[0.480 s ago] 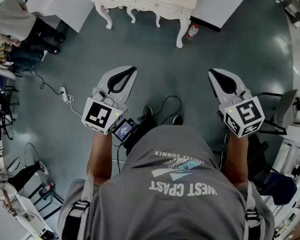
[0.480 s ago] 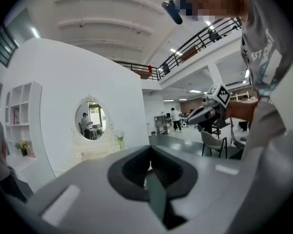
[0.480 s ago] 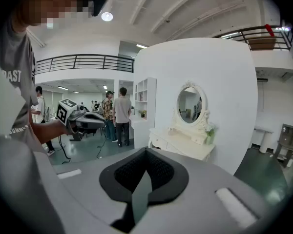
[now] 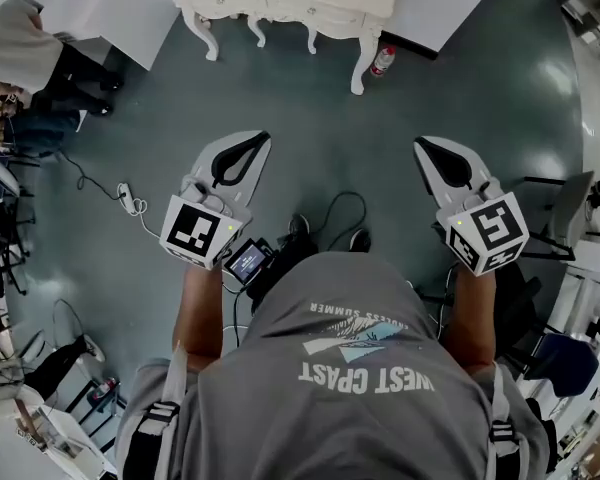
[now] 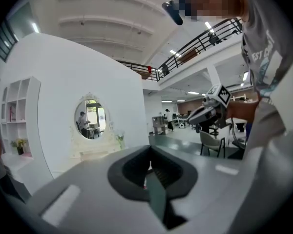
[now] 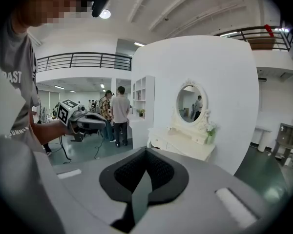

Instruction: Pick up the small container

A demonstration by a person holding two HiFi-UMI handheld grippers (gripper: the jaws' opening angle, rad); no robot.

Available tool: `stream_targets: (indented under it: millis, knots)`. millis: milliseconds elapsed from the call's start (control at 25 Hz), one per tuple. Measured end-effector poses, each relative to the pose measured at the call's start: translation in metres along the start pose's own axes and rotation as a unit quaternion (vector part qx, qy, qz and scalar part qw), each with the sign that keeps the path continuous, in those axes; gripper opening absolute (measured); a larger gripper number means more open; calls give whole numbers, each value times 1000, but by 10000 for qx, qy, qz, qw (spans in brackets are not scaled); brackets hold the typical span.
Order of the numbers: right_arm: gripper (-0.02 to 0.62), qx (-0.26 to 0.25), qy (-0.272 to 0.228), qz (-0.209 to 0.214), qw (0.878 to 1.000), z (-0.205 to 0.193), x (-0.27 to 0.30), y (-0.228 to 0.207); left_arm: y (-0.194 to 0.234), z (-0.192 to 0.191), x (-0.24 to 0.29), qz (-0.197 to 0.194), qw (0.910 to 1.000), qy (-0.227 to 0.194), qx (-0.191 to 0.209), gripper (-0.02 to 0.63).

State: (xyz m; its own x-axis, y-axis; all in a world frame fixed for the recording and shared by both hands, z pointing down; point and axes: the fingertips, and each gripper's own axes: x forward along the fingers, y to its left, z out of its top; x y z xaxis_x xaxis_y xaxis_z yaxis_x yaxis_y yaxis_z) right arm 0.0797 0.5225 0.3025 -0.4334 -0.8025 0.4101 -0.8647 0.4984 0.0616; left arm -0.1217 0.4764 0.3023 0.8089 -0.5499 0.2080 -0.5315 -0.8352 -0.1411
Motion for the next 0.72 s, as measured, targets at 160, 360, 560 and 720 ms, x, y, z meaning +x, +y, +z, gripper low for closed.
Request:
stream_targets:
  millis: [160, 360, 560, 720]
  knots:
    - [0, 17, -44, -110, 9999, 12, 18, 4, 24, -5, 0, -72, 9999, -52, -46, 3]
    - [0, 115, -213, -266, 9994, 33, 41, 13, 55, -9, -6, -142, 9998, -154, -67, 3]
    - [2, 120, -228, -325, 9991, 48, 66, 18, 81, -21, -5, -229, 9995, -195, -102, 3]
    - [2, 122, -192, -290, 9993, 51, 78, 12, 91, -25, 2, -204, 9995, -173, -179, 3]
